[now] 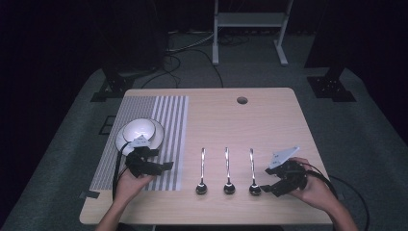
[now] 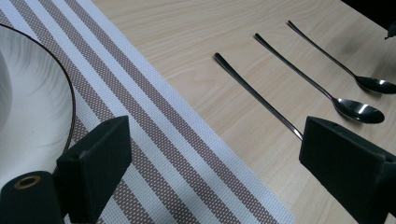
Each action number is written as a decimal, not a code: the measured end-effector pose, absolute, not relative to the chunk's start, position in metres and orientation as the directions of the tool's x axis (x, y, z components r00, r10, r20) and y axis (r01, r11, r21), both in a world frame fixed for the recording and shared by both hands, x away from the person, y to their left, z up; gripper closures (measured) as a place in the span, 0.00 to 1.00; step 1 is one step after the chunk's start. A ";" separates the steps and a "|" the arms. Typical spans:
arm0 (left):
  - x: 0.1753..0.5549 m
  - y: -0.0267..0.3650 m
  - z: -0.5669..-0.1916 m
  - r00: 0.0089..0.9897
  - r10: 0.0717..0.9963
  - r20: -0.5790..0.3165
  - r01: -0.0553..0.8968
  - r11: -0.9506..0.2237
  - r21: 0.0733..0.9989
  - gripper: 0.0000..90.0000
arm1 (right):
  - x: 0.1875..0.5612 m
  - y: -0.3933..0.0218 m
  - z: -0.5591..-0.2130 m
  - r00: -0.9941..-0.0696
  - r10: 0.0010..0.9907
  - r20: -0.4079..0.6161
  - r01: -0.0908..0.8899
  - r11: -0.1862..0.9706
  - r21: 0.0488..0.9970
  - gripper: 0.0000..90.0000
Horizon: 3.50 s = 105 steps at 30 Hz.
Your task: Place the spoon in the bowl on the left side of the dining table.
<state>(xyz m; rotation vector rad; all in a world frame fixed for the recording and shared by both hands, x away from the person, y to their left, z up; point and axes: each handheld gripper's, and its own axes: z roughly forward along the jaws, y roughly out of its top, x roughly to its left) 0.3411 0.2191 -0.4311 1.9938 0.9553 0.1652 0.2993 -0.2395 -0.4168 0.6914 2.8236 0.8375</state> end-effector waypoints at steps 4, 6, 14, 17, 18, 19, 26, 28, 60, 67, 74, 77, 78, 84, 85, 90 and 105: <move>0.342 0.221 -0.431 0.694 0.683 -0.229 0.556 -0.305 0.774 0.09 | 0.303 -0.227 -0.416 -0.904 0.427 0.016 0.368 0.760 0.536 0.37; 0.342 0.221 -0.431 0.693 0.683 -0.232 0.558 -0.303 0.773 0.09 | 0.305 -0.222 -0.416 -0.910 0.415 0.015 0.358 0.767 0.533 0.37; 0.340 0.219 -0.433 0.694 0.682 -0.230 0.560 -0.311 0.768 0.09 | 0.312 -0.204 -0.416 -0.925 0.381 0.005 0.328 0.790 0.517 0.38; 0.340 0.219 -0.433 0.694 0.681 -0.233 0.561 -0.310 0.768 0.09 | 0.314 -0.195 -0.416 -0.933 0.359 -0.006 0.307 0.806 0.506 0.38; 0.340 0.219 -0.433 0.694 0.681 -0.233 0.561 -0.310 0.768 0.09 | 0.315 -0.193 -0.416 -0.935 0.354 -0.007 0.303 0.809 0.505 0.38; 0.340 0.219 -0.433 0.694 0.681 -0.235 0.562 -0.309 0.767 0.09 | 0.316 -0.190 -0.416 -0.937 0.350 -0.008 0.299 0.811 0.503 0.39; 0.340 0.218 -0.435 0.691 0.682 -0.239 0.570 -0.311 0.761 0.09 | 0.322 -0.170 -0.422 -0.948 0.319 -0.012 0.279 0.845 0.457 0.40; 0.340 0.218 -0.435 0.691 0.682 -0.240 0.570 -0.311 0.760 0.09 | 0.324 -0.165 -0.423 -0.952 0.306 -0.015 0.266 0.850 0.454 0.41; 0.345 0.208 -0.434 0.699 0.655 -0.286 0.583 -0.290 0.759 0.10 | 0.321 -0.106 -0.434 -0.986 0.109 -0.127 0.065 0.949 0.307 0.50; 0.352 0.181 -0.430 0.737 0.602 -0.308 0.577 -0.323 0.750 0.11 | 0.314 -0.098 -0.442 -0.981 0.083 -0.174 0.034 0.963 0.266 0.52; 0.358 0.159 -0.430 0.756 0.568 -0.326 0.577 -0.342 0.741 0.13 | 0.312 -0.098 -0.443 -0.977 0.096 -0.189 0.040 0.958 0.283 0.52; 0.360 0.154 -0.432 0.757 0.561 -0.334 0.582 -0.347 0.736 0.13 | 0.311 -0.099 -0.444 -0.977 0.107 -0.184 0.050 0.955 0.293 0.52; 0.362 0.147 -0.433 0.759 0.553 -0.343 0.586 -0.350 0.731 0.13 | 0.311 -0.100 -0.444 -0.977 0.114 -0.181 0.055 0.952 0.302 0.52; 0.366 0.133 -0.433 0.768 0.535 -0.353 0.585 -0.361 0.726 0.13 | 0.311 -0.109 -0.446 -0.978 0.133 -0.160 0.068 0.933 0.355 0.53; 0.366 0.133 -0.433 0.768 0.535 -0.353 0.585 -0.361 0.726 0.13 | 0.310 -0.110 -0.446 -0.978 0.138 -0.155 0.075 0.930 0.361 0.54; 0.370 0.127 -0.433 0.767 0.527 -0.366 0.590 -0.355 0.725 0.13 | 0.309 -0.112 -0.446 -0.979 0.126 -0.159 0.061 0.930 0.362 0.54; 0.382 0.100 -0.433 0.770 0.497 -0.401 0.605 -0.369 0.706 0.13 | 0.308 -0.112 -0.446 -0.979 0.124 -0.161 0.059 0.931 0.360 0.54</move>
